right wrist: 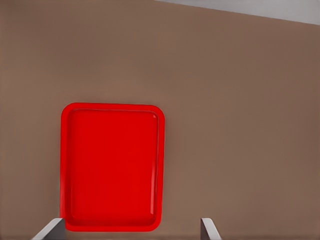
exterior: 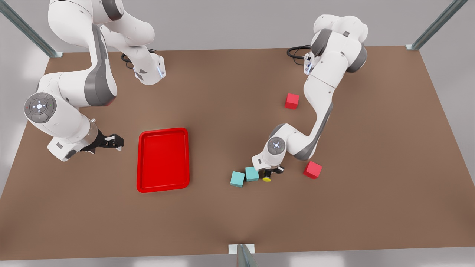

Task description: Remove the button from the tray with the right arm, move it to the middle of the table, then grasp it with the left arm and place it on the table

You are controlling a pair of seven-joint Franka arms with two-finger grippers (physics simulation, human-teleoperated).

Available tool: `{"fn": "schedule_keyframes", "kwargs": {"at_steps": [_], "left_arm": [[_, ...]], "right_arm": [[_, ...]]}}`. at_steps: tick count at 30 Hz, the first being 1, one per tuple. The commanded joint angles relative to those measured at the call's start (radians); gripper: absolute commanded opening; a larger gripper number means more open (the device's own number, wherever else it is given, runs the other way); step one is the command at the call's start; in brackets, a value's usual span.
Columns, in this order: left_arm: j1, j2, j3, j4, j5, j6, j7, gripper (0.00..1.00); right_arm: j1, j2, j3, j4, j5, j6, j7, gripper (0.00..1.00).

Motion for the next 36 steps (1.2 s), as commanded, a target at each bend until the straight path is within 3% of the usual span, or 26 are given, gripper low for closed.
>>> {"fn": "schedule_keyframes", "kwargs": {"at_steps": [1,5,9,14,18,30,36], "left_arm": [[-0.001,-0.017,0.009,0.001,0.052,-0.005,-0.265,0.5],[-0.001,-0.051,0.028,-0.013,0.263,-0.043,-0.571,0.5],[-0.007,-0.057,0.04,-0.032,0.492,-0.05,-1.148,0.5],[-0.023,-0.037,0.04,-0.032,0.632,-0.04,-1.918,0.51],[-0.021,-0.023,0.04,-0.038,0.825,0.006,-2.306,0.51],[-0.003,-0.002,0.055,-0.147,1.442,0.041,-2.788,0.51],[-0.02,0.001,0.065,-0.148,1.56,0.016,-2.84,0.51]], "right_arm": [[0.0,-0.001,0.0,0.001,0.001,0.0,0.0,1.0],[0.0,-0.001,0.0,0.001,0.001,0.0,0.0,1.0],[0.0,-0.001,0.0,0.001,0.001,0.0,0.0,1.0],[0.0,-0.001,0.0,0.001,0.001,0.0,0.0,1.0],[0.0,-0.001,0.002,0.001,0.001,0.0,0.0,1.0],[0.0,-0.001,0.0,0.001,0.001,0.0,0.0,1.0],[0.0,-0.001,0.0,0.001,0.001,0.0,0.0,1.0]]}}
